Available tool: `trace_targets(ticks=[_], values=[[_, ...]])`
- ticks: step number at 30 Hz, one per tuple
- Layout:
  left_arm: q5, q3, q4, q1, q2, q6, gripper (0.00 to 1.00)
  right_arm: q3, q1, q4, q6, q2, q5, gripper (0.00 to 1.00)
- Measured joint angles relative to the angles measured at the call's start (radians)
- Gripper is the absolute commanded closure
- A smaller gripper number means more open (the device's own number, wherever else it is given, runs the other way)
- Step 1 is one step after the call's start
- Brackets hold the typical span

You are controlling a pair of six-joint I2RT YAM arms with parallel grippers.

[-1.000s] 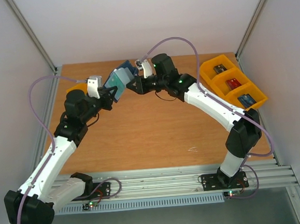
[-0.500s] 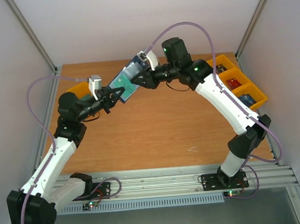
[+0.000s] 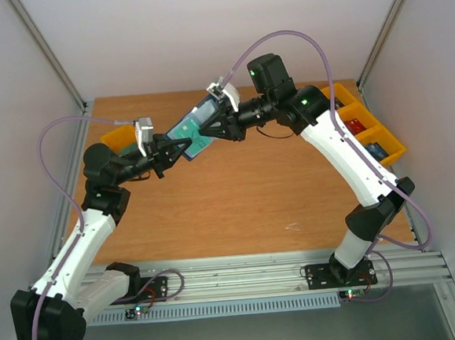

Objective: Take the credit cards out of the card holder

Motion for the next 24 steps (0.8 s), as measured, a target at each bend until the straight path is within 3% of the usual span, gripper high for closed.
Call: trace_targets(ticks=[12,18,24], values=[[0.007,-0.019,0.001,0.004,-0.012,0.000,1.00,0.031,0.033,-0.035,-0.031,0.009,0.069,0.89],[0.005,-0.032,0.001,0.005,-0.030,0.000,1.00,0.046,0.062,-0.012,-0.058,0.009,0.101,0.96],[0.006,-0.039,0.002,0.004,-0.035,0.000,1.00,0.064,0.066,-0.034,-0.089,0.017,0.090,0.90]])
